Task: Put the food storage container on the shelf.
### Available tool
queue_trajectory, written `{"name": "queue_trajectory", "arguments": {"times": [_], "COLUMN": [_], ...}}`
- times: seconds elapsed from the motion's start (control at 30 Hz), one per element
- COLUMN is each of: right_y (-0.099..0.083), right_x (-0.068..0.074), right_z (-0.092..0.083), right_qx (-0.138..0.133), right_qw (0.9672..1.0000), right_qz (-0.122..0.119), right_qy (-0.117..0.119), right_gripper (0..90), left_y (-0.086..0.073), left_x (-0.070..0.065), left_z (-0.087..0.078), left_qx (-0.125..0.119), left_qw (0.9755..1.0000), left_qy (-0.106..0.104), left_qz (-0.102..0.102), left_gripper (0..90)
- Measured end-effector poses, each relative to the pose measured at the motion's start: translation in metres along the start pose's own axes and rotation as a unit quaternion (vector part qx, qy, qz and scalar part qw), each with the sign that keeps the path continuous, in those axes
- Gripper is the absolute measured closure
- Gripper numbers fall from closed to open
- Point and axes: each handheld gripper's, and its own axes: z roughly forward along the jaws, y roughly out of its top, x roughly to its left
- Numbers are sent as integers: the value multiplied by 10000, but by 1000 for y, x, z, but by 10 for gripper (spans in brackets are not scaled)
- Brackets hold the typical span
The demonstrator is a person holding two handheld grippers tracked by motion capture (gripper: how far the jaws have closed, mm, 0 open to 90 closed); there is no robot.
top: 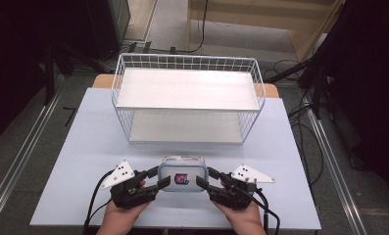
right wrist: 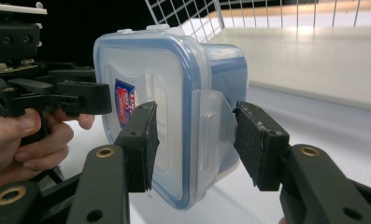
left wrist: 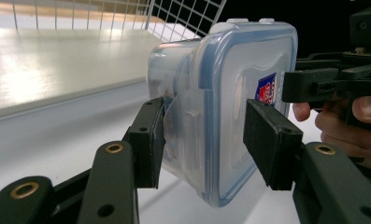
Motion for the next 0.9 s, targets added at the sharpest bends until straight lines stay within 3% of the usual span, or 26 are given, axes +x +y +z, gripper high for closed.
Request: {"name": "queue_trajectory", "arguments": {"times": [0.6, 0.9], "right_y": [13, 17], "right_x": [14, 18], "right_z": [-13, -18], "right_qx": [-449, -574], "right_qw": [9977, 9965], "right_qz": [-498, -610], "right_qy": [-42, -13], "right_gripper": [514, 514], "left_y": [15, 20], "left_x": [-14, -19], "left_z": [-10, -13], "left_qx": [-382, -472], "left_qw": [9984, 9972], "left_qy": [40, 70], "left_qz": [426, 573], "left_gripper": [500, 501]}}
